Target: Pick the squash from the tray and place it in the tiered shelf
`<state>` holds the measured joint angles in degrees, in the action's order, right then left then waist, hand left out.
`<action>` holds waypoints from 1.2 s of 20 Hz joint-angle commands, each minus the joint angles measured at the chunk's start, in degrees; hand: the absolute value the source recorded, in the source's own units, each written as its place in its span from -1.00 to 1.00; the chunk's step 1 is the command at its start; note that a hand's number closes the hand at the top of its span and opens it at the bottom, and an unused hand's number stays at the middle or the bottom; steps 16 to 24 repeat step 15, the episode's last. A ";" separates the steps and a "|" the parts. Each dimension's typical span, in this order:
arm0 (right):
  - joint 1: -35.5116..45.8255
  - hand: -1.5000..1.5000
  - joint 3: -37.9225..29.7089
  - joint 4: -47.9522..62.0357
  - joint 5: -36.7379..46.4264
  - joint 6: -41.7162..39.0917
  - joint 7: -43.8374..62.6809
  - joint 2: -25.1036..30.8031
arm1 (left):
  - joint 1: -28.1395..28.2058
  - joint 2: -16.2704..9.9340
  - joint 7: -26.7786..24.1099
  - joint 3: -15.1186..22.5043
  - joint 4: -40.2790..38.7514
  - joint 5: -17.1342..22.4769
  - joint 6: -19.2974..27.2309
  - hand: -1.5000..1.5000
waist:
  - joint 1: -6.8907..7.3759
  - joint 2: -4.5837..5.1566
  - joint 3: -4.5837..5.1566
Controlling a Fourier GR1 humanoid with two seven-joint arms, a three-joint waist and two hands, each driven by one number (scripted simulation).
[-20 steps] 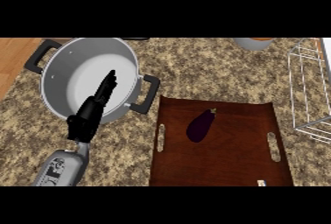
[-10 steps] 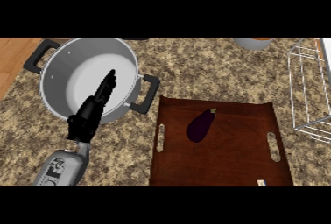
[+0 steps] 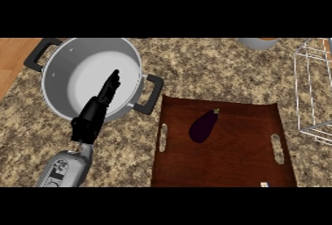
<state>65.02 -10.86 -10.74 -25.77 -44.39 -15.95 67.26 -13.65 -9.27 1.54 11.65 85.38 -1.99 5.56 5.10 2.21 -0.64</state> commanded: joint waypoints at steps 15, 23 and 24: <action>-4.08 -1.00 2.83 -0.18 4.16 -7.96 1.67 6.74 | -0.07 -0.26 0.56 -0.25 0.91 0.28 -0.67 0.00 | 1.02 2.32 -0.79; -4.08 -1.00 2.83 -0.18 4.16 -7.96 1.67 6.74 | -0.07 -0.26 0.56 -0.25 0.91 0.28 -0.67 0.00 | 1.02 2.32 -0.79; -4.08 -1.00 2.83 -0.18 4.16 -7.96 1.67 6.74 | -0.07 -0.26 0.56 -0.25 0.91 0.28 -0.67 0.00 | 1.02 2.32 -0.79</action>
